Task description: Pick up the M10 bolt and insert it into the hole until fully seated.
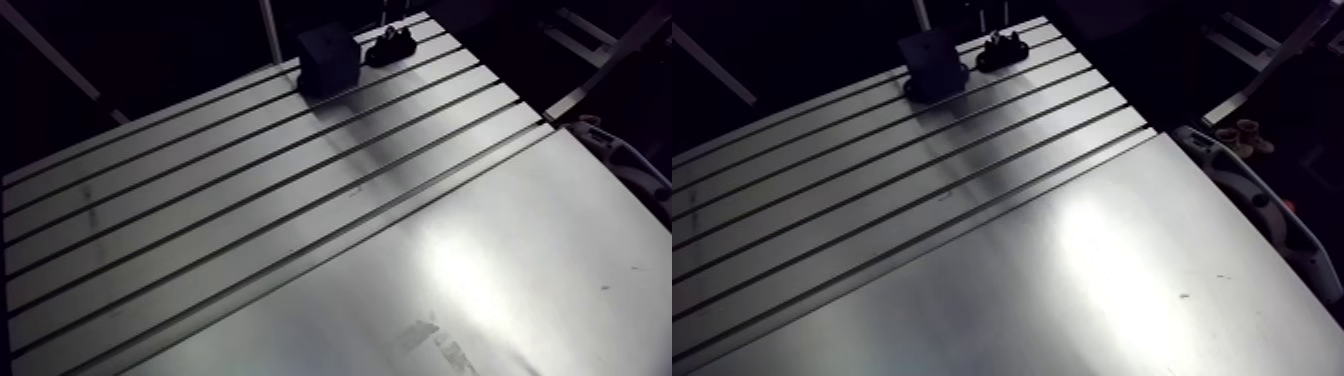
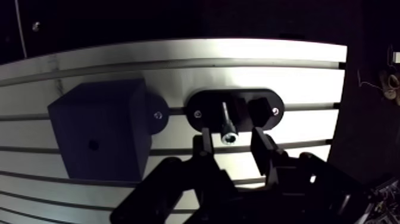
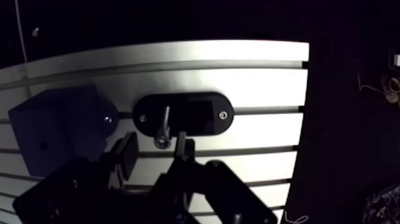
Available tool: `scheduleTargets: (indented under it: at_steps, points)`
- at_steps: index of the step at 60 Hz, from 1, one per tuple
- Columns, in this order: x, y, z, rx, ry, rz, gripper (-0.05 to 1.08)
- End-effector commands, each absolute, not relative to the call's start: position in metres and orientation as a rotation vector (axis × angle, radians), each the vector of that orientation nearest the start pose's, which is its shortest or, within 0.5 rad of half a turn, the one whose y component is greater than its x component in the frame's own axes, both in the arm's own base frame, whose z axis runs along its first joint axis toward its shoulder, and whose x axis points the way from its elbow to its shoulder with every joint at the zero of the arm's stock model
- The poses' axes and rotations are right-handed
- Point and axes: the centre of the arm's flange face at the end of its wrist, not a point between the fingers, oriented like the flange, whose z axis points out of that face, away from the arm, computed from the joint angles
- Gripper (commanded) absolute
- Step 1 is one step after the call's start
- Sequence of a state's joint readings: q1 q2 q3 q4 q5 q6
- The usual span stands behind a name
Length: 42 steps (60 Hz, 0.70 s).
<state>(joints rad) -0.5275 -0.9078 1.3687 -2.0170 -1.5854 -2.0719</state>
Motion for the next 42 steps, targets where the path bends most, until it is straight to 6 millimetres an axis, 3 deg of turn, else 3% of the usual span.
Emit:
scheduleTargets:
  at_steps: [1, 42]
  points:
    - [-0.6812, 0.2434, 0.2181, 0.039, 3.116, 0.006, 0.53]
    - [-0.6812, 0.2449, 0.2178, 0.042, 3.115, 0.008, 0.55]
